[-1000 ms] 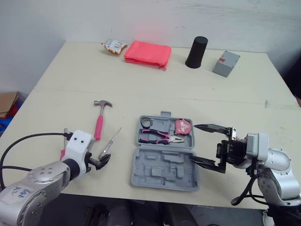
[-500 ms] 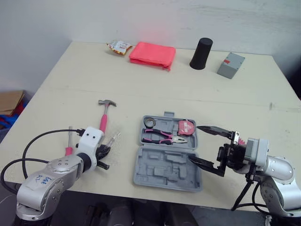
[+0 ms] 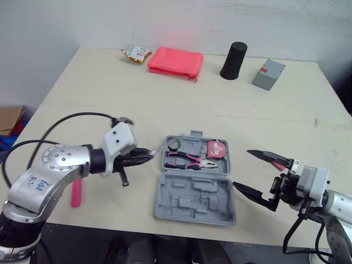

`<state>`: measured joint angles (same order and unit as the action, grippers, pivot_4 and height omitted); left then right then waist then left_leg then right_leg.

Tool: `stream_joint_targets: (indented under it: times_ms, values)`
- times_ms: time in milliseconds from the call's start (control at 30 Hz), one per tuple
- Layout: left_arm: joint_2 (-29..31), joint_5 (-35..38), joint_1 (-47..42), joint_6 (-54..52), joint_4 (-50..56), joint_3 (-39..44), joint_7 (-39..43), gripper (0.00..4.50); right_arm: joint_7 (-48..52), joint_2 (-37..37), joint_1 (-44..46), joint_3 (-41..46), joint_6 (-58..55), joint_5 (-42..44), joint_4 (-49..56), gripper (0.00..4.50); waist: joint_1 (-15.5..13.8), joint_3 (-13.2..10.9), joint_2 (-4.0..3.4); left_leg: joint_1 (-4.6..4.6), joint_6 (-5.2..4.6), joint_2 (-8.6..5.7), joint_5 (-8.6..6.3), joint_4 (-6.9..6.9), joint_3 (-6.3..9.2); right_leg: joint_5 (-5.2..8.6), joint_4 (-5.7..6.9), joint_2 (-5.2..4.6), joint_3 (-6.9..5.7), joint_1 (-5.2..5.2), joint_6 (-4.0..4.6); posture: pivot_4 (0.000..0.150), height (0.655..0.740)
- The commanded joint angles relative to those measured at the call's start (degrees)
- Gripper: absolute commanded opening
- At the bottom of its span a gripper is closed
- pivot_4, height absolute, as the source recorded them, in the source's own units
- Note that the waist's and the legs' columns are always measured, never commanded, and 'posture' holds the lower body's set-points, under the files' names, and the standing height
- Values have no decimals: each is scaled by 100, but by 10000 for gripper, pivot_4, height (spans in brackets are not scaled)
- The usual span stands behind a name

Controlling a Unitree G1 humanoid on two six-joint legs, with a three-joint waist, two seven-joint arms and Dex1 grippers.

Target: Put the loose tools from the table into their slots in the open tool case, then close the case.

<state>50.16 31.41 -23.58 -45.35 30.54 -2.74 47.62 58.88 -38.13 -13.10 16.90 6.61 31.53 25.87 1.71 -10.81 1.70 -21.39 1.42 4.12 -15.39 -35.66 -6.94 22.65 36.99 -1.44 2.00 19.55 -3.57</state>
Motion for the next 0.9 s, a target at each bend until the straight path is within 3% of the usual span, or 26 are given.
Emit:
stream_joint_targets:
  times_ms: [33, 133, 300, 433, 900]
  values:
    - [79, -678, -654, 599, 4, -1082, 708, 581, -46, 67, -97, 246, 217, 19, 49, 45000, -11, 0, 0, -2, 2, 0, 1, 0, 2, 1, -2, 4, 0, 2, -1, 1500, 7400]
    - [125, -1428, -1392, 513, -109, -2167, 1117, 581, -6, 120, -255, 281, 327, -15, 37, 45000, -10, 0, -1, -2, 3, -4, 2, -1, -4, 6, -4, 9, 11, 2, -9, 1500, 7400]
    - [-97, -2476, -2267, 547, -348, -3190, 1376, 581, 93, 197, -603, 342, 527, -4, 24, 45000, -12, -1, 0, -3, 1, -2, 2, -15, -10, 8, 3, 14, 21, 3, -17, 1500, 7400]
    - [-515, -2813, -2492, 57, -304, -3519, 1256, 581, 83, 229, -782, 346, 606, -8, 106, 45000, -12, -1, 1, -3, -1, 0, 1, -30, -11, 10, 20, 13, 25, 2, -22, 1500, 7400]
    - [-826, -3320, -2637, -713, -281, -3921, 1293, 581, 47, 227, -1078, 365, 712, 41, 280, 45000, -12, -3, 2, 13, -8, -8, 19, -43, 0, 12, 71, 6, 31, 0, -25, 1500, 7400]
